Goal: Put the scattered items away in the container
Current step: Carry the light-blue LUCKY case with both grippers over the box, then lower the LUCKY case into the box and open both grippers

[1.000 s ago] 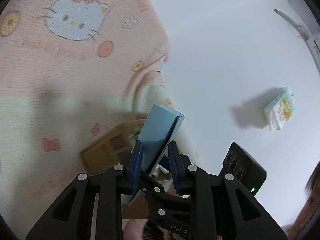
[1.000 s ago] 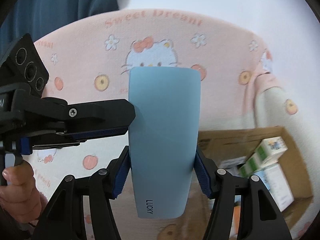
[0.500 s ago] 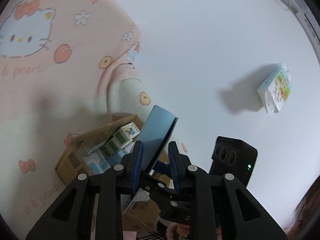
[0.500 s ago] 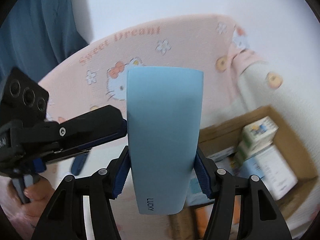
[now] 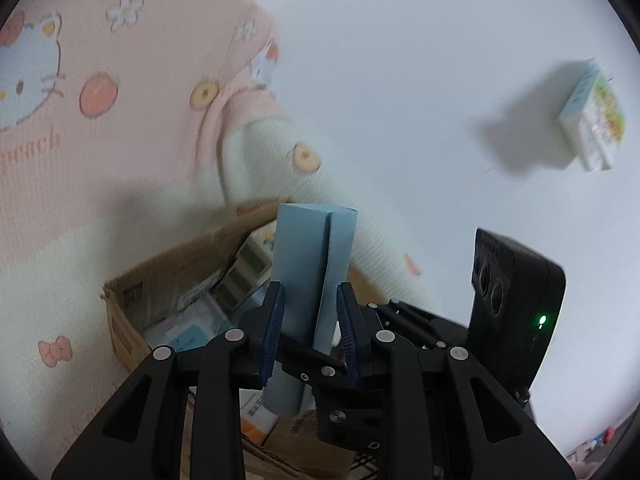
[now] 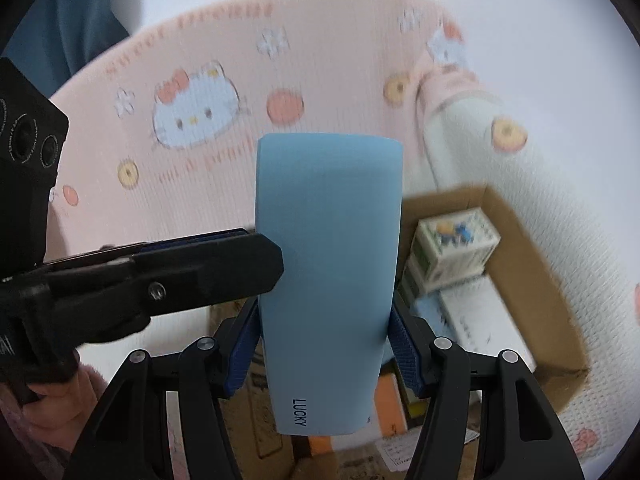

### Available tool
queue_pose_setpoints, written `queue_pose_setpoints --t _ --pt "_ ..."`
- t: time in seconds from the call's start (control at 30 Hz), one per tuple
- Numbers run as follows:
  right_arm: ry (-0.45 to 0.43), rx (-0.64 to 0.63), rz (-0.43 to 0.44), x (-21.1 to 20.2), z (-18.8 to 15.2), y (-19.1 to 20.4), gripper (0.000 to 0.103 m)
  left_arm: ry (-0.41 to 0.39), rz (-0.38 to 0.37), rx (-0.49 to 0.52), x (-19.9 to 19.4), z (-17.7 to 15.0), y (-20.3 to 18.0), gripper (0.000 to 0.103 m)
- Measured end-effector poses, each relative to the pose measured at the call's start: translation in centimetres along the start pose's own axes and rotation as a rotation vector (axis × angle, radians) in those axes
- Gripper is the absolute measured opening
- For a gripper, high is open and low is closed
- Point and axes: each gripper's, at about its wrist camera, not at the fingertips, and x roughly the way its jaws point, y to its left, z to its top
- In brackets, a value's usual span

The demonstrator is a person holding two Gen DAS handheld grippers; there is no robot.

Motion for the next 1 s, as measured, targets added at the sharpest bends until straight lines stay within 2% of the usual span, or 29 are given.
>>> queue_pose_setpoints --t 0.17,0.37,0.43,0.57,0.6,0.7,0.77,0.83,0.9,1.0 --pt "0.139 0.074 0.07 3.6 -0.1 -2.5 0.058 0.093 0.072 0.023 3.4 -0.2 0.7 0.029" --pt "0.318 0.106 0.123 7.9 -1.0 -3.3 0.058 0.218 0.208 0.036 6.7 -0.9 2.5 0.029" --pt "0.357 0.107 0.146 8.7 -1.5 -3.4 0.058 0.214 0.248 0.086 6.8 -1.0 2.2 0.029" --pt "0.459 0.107 0.199 10.3 -2.4 -3.0 0.058 0.229 0.416 0.15 6.9 -1.5 2.0 0.031" --pt "0.485 0.096 0.196 10.7 -2.7 -2.9 0.058 0.242 0.447 0.143 6.8 -1.5 2.2 0.03" --pt "0.551 0.06 0.163 12.0 -3.4 -2.7 0.058 0.216 0.503 0.142 6.1 -1.3 2.4 0.031" --pt "0.579 0.077 0.176 12.5 -3.6 -3.1 0.058 0.209 0.521 0.144 5.8 -1.3 2.5 0.031" --pt "0.614 0.064 0.208 12.9 -3.8 -3.0 0.059 0.215 0.519 0.138 5.8 -1.2 3.0 0.031" --pt "0.654 0.082 0.203 13.2 -4.0 -3.4 0.059 0.216 0.511 0.13 5.9 -1.0 3.2 0.031" --pt "0.654 0.071 0.212 12.8 -3.9 -3.6 0.059 0.217 0.513 0.135 5.5 -0.9 3.0 0.032"
